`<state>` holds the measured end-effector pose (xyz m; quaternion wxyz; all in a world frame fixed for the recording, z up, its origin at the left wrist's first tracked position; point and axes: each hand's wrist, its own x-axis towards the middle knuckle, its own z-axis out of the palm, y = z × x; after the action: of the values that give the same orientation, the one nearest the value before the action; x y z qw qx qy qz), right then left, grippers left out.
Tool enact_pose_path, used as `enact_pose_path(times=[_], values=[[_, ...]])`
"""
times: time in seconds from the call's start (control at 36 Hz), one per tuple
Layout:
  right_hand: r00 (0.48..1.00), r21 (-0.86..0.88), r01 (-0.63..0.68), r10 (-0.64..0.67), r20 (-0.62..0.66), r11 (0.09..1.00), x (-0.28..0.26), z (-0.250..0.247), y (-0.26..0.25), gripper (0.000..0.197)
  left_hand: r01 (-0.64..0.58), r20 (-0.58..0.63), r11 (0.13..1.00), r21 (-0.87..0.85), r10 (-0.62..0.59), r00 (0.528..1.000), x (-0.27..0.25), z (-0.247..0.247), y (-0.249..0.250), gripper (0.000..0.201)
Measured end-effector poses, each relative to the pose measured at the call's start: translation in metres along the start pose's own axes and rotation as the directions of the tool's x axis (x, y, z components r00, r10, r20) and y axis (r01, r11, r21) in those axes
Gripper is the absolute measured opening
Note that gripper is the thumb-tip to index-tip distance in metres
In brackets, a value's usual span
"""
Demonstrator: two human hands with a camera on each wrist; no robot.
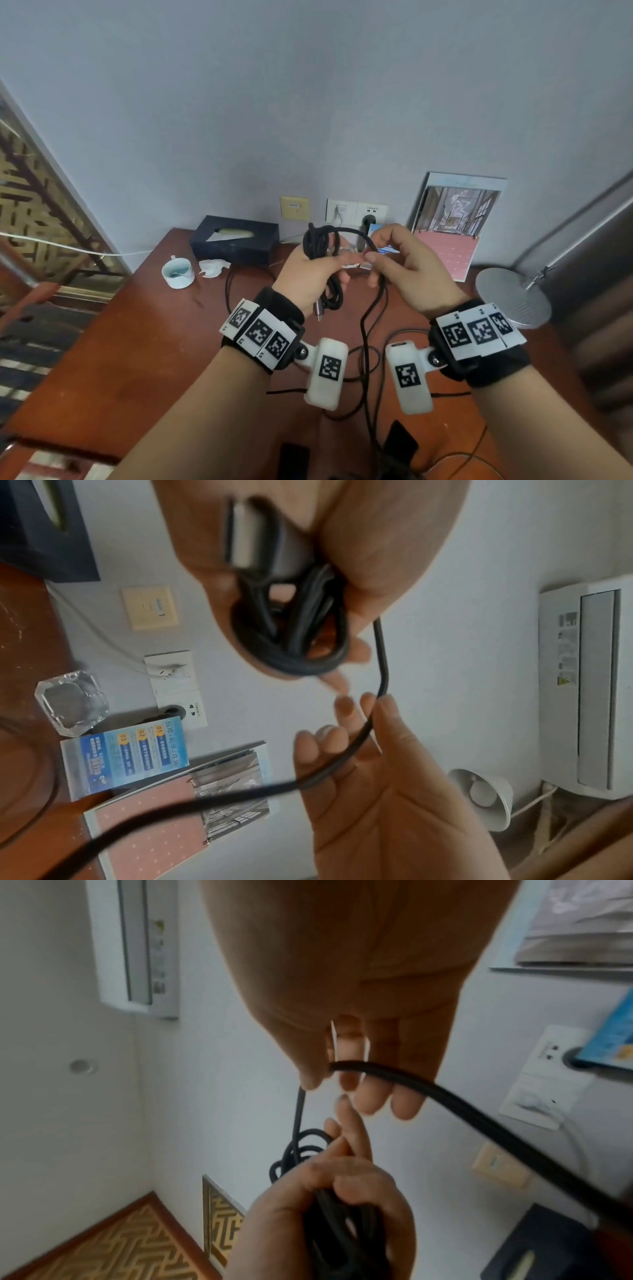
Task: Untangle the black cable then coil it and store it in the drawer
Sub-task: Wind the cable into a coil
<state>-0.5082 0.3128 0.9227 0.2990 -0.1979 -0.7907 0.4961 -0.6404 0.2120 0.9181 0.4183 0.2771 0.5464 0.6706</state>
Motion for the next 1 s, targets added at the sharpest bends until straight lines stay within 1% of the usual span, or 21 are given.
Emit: enact_pose_path(times=[0.06, 0.11, 0.14, 0.22, 0.31, 0.33, 0.39, 0.44, 0.5, 0.56, 0.61, 0.67, 0.69, 0.72, 0.75, 0.81, 0.86, 0.92, 0.97, 1.0], values=[[0.997, 0.114, -0.021, 0.029, -0.071, 0.993, -0.003, 0.003, 0.003, 0.014, -0.021, -0.015, 0.996, -0.085, 0.019, 1.000, -0.001, 0.001, 0.001, 0.013], [0.988, 0.154, -0.007, 0.030, -0.149, 0.988, -0.004, 0.007, 0.005, 0.016, -0.037, -0.040, 0.988, -0.150, 0.031, 0.999, 0.000, 0.000, 0.000, 0.033], [0.983, 0.135, 0.011, 0.014, -0.183, 0.991, -0.004, 0.010, 0.006, 0.016, -0.033, -0.034, 0.982, -0.184, 0.028, 0.999, -0.001, 0.002, 0.001, 0.038], [0.960, 0.019, 0.057, -0.049, -0.275, 0.998, -0.003, 0.018, 0.006, 0.018, -0.016, -0.028, 0.974, -0.228, 0.010, 1.000, -0.002, 0.007, 0.001, 0.034], [0.945, -0.091, 0.073, -0.098, -0.311, 0.993, -0.002, 0.024, 0.006, 0.016, 0.013, -0.058, 0.967, -0.253, -0.028, 0.998, 0.000, 0.010, 0.000, 0.028], [0.945, -0.111, 0.074, -0.105, -0.310, 0.991, -0.001, 0.026, 0.006, 0.015, 0.027, -0.062, 0.968, -0.250, -0.044, 0.997, 0.001, 0.009, -0.001, 0.029], [0.951, -0.128, 0.088, -0.122, -0.285, 0.988, 0.000, 0.029, 0.006, 0.013, 0.046, -0.052, 0.960, -0.275, -0.063, 0.997, 0.000, 0.010, -0.001, 0.044], [0.961, -0.159, 0.106, -0.142, -0.238, 0.982, 0.000, 0.031, 0.003, 0.012, 0.054, -0.042, 0.950, -0.308, -0.071, 0.997, -0.002, 0.012, 0.000, 0.054], [0.970, -0.221, 0.136, -0.175, -0.167, 0.966, 0.000, 0.031, -0.001, 0.013, 0.063, -0.022, 0.947, -0.314, -0.073, 0.997, -0.004, 0.013, 0.000, 0.057], [0.975, -0.309, 0.181, -0.211, -0.066, 0.934, -0.001, 0.031, -0.006, 0.016, 0.060, -0.009, 0.953, -0.298, -0.066, 0.998, -0.006, 0.013, 0.000, 0.057], [0.977, -0.356, 0.202, -0.211, 0.014, 0.912, -0.001, 0.033, -0.009, 0.017, 0.051, -0.029, 0.957, -0.285, -0.061, 0.998, -0.004, 0.012, -0.003, 0.062], [0.978, -0.384, 0.207, -0.200, 0.057, 0.900, 0.000, 0.032, -0.010, 0.017, 0.038, -0.040, 0.957, -0.289, -0.052, 0.998, -0.003, 0.012, -0.005, 0.069], [0.978, -0.397, 0.206, -0.194, 0.072, 0.894, 0.000, 0.031, -0.012, 0.018, 0.029, -0.046, 0.957, -0.287, -0.044, 0.998, -0.003, 0.013, -0.005, 0.066], [0.980, -0.402, 0.201, -0.183, 0.084, 0.893, 0.000, 0.030, -0.013, 0.019, 0.013, -0.045, 0.958, -0.286, -0.027, 0.999, -0.003, 0.013, -0.006, 0.058], [0.982, -0.397, 0.189, -0.166, 0.094, 0.898, 0.001, 0.029, -0.014, 0.019, -0.002, -0.035, 0.959, -0.283, -0.008, 0.999, -0.002, 0.012, -0.008, 0.047], [0.989, -0.364, 0.134, -0.099, 0.113, 0.922, 0.002, 0.027, -0.015, 0.021, -0.014, 0.027, 0.958, -0.285, 0.023, 0.999, -0.002, 0.011, -0.010, 0.026], [0.991, -0.301, 0.070, -0.032, 0.129, 0.951, 0.003, 0.025, -0.013, 0.019, 0.005, 0.085, 0.949, -0.315, 0.023, 0.996, -0.002, 0.010, -0.008, 0.018], [0.990, -0.207, 0.026, 0.003, 0.140, 0.978, 0.003, 0.025, -0.011, 0.017, 0.036, 0.096, 0.930, -0.366, -0.001, 0.995, -0.003, 0.010, -0.003, 0.021], [0.991, -0.090, -0.033, 0.045, 0.129, 0.995, 0.003, 0.028, -0.009, 0.019, 0.021, 0.084, 0.925, -0.379, 0.012, 0.996, -0.002, 0.008, 0.001, 0.030], [0.987, -0.026, -0.084, 0.087, 0.134, 0.996, 0.002, 0.030, -0.008, 0.020, 0.011, 0.070, 0.926, -0.377, 0.017, 0.997, 0.000, 0.007, 0.002, 0.032]])
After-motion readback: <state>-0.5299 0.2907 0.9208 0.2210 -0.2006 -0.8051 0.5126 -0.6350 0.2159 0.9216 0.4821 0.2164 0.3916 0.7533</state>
